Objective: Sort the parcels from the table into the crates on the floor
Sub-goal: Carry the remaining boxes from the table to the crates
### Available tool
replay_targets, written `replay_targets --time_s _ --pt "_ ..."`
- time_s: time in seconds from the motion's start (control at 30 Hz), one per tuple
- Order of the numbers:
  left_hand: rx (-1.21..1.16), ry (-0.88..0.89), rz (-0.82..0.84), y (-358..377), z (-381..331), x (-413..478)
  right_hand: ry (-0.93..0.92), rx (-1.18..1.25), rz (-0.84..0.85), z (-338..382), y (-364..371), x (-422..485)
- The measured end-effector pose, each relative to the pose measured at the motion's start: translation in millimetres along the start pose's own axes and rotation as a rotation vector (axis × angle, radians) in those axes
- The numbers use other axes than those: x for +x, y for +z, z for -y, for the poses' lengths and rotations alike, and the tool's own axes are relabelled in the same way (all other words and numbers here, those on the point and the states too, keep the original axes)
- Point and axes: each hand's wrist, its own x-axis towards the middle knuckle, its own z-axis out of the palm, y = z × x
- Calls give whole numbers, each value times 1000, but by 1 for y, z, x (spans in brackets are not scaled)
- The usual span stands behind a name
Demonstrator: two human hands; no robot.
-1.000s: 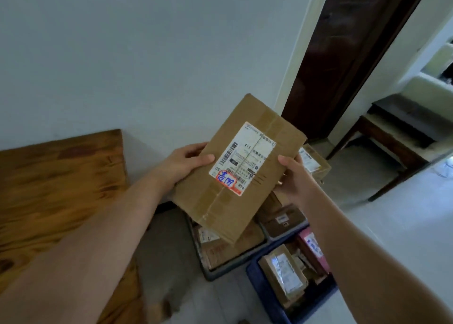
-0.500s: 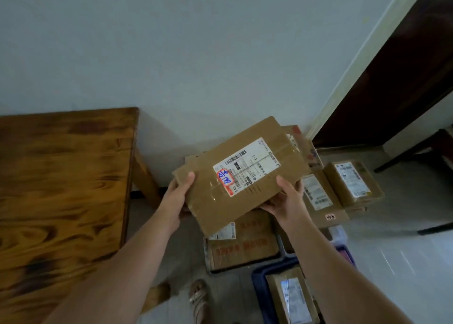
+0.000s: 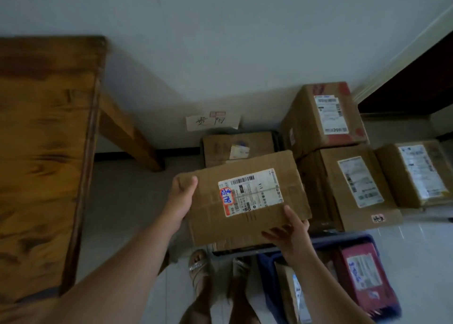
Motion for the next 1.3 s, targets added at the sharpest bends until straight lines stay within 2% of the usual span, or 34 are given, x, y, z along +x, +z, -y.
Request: replay_targets --time_s 0.13,0.33,0.53,0.63,0.7,0.8,0.93,1.13,1.3 --pt "50 -83 13 33 42 49 89 42 -64 -38 -31 57" --pt "-37 -123 54 79 94 112 120 74 -119 -62 -65 126" --pt "-67 -58 59 105 135 150 235 149 -197 -82 -84 177" --pt "-23 37 59 114 145 154 244 201 -206 -92 -86 196" --pt "10 81 -4 119 149 153 232 175 -197 -98 -83 203" --pt "14 10 -114 123 145 162 246 149 -199 -102 -75 210" --pt "27 -61 -69 123 143 174 302 185 -270 -100 -73 215" --pt "-21 -221 -3 120 120 172 350 98 -317 -91 -57 205" --pt "8 -221 21 107 100 137 376 -55 -298 -76 -33 172"
